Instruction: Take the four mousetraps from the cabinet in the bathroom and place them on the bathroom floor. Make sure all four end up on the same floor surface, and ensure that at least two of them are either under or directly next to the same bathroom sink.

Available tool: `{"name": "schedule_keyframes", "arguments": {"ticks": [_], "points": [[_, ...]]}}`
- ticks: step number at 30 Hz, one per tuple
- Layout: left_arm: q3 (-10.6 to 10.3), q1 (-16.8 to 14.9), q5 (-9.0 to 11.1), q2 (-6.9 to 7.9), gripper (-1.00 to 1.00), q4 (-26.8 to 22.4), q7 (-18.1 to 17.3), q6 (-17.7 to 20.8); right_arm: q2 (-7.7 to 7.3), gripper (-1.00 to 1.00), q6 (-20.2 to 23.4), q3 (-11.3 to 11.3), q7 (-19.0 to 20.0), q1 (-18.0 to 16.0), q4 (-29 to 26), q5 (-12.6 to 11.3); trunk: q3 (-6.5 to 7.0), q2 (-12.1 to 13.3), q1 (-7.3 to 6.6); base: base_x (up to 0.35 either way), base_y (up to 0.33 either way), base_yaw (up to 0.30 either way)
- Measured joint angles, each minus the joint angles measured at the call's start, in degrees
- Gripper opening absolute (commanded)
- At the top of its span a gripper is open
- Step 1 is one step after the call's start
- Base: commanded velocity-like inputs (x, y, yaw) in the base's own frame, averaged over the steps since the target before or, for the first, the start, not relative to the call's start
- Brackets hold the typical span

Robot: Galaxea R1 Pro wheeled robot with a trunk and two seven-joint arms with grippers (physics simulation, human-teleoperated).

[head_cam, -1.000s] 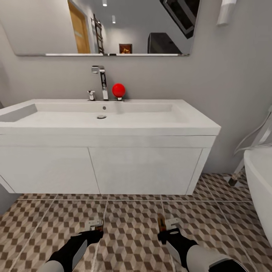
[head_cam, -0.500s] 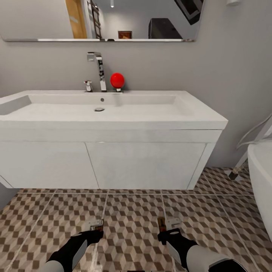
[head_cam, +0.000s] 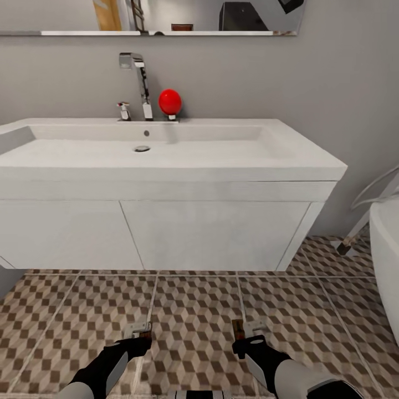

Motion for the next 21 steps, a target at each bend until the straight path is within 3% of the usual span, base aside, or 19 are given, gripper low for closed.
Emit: {"name": "schedule_keyframes", "arguments": {"ticks": [21], "points": [[0.00, 0.00, -0.01, 0.10, -1.00, -0.15, 0.00, -0.15, -0.05, -1.00, 0.53, 0.06, 0.00, 0.00, 0.00, 0.00, -4.66, -0.28, 0.54, 0.000, 0.000, 0.000]]}}
